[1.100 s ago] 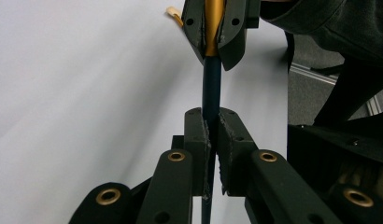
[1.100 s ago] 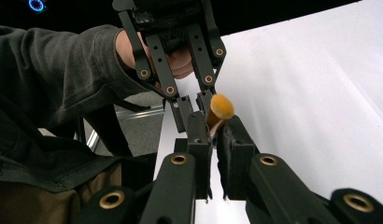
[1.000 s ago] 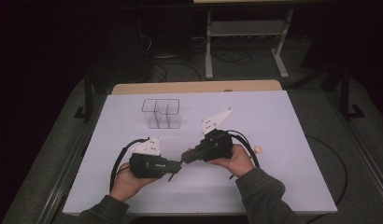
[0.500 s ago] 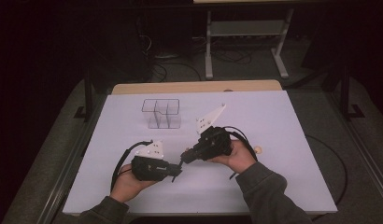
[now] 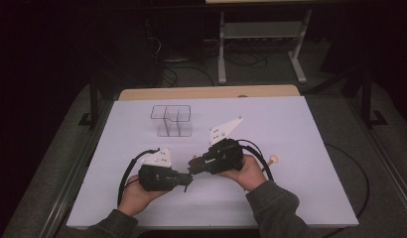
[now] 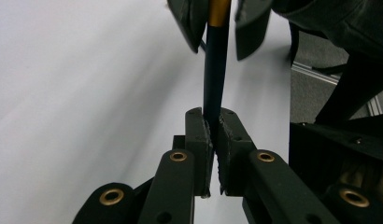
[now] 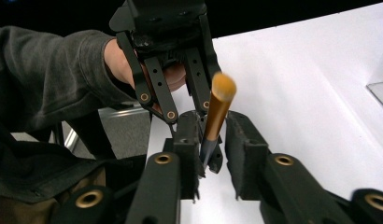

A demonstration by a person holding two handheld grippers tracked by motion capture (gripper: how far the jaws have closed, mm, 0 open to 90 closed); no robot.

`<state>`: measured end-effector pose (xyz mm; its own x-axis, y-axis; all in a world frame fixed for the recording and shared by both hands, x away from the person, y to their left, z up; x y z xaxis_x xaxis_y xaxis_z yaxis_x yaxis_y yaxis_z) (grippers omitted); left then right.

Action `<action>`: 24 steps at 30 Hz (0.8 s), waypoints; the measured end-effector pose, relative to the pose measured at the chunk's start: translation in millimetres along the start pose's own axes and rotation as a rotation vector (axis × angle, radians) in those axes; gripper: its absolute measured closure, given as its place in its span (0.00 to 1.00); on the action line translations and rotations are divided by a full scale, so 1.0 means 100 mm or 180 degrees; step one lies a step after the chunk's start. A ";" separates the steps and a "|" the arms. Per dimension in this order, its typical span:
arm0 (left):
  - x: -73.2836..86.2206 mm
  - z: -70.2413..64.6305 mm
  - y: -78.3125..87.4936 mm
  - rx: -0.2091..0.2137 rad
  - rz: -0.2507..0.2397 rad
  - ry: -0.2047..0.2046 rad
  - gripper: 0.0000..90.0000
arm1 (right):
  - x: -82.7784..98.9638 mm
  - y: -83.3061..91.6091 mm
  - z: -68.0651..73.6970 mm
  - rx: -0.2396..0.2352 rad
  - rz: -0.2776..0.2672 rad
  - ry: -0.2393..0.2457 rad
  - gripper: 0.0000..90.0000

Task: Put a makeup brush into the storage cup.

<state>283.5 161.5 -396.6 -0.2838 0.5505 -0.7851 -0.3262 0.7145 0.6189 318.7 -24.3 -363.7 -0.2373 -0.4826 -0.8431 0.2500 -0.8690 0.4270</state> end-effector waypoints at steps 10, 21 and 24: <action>0.00 0.04 0.00 -0.0027 -0.0071 0.0099 0.93 | -0.01 0.01 -0.01 0.0068 -0.0174 0.0004 0.80; 0.00 0.02 -0.01 -0.0045 -0.0064 0.0099 0.93 | -0.03 -0.01 -0.03 0.0000 -0.0213 -0.0047 0.92; 0.01 0.01 0.00 -0.0062 -0.0079 0.0136 0.93 | -0.04 -0.01 -0.03 -0.0016 -0.0204 -0.0064 0.92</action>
<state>284.1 162.0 -397.4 -0.3136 0.5135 -0.7987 -0.3509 0.7189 0.6000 322.6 -20.9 -361.5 -0.2719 -0.4282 -0.8618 0.2384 -0.8976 0.3708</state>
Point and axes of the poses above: each handheld gripper's, and its own axes: y roughly backward along the jaws, x roughly out of its underside, z roughly to its left, the point moved 3 cm from there along -y, roughly forward along the jaws, and after that the axes turned 11 degrees about -x, right-handed, at the moved point
